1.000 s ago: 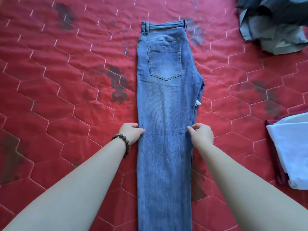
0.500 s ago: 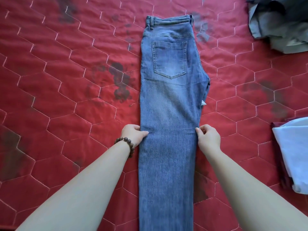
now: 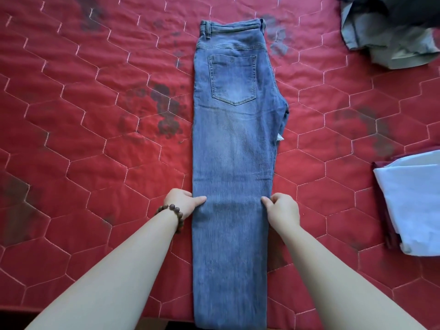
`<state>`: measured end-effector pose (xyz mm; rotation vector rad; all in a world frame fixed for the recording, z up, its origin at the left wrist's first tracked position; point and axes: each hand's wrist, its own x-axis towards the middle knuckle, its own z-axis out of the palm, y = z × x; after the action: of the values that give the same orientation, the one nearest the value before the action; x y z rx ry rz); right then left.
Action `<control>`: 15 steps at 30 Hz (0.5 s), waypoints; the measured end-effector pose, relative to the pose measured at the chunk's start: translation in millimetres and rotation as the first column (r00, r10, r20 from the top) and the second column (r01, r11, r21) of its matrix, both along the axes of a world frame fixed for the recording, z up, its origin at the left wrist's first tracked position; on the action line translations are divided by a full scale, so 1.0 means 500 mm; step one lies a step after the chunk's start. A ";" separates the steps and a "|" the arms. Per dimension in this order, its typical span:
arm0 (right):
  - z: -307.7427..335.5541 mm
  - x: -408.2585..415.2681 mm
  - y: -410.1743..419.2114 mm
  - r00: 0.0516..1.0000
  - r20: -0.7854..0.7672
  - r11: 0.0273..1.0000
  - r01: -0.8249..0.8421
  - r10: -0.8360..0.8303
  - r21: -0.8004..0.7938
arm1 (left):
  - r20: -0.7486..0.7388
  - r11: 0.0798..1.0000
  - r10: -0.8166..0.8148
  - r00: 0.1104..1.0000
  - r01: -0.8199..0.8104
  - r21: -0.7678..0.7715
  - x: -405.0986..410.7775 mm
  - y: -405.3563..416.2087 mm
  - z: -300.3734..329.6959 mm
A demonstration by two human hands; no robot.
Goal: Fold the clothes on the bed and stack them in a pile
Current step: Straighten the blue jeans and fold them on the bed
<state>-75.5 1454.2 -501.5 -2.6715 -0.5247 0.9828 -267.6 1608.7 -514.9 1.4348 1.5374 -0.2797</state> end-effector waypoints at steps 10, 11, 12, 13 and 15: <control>0.034 -0.119 -0.155 0.989 -0.121 0.982 -0.100 0.081 -0.163 | 0.015 0.977 -0.010 1.000 0.013 -0.213 -0.122 -0.170 0.010; 0.037 -0.134 -0.171 0.989 -0.128 0.982 -0.099 0.078 -0.161 | 0.015 0.979 -0.010 1.000 0.012 -0.204 -0.132 -0.193 0.012; 0.041 -0.149 -0.188 0.988 -0.134 0.982 -0.096 0.074 -0.161 | 0.018 0.981 -0.008 1.000 0.012 -0.196 -0.143 -0.214 0.014; 0.043 -0.164 -0.205 0.988 -0.139 0.982 -0.093 0.071 -0.164 | 0.024 0.982 -0.008 1.000 0.013 -0.190 -0.153 -0.235 0.016; 0.045 -0.195 -0.241 0.987 -0.145 0.980 -0.099 0.074 -0.173 | 0.037 0.983 0.001 0.999 0.006 -0.182 -0.175 -0.274 0.021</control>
<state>-172.8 1333.7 -478.8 -2.7284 -0.5509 1.2873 -354.9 1471.8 -504.5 1.2914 1.4416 -0.3836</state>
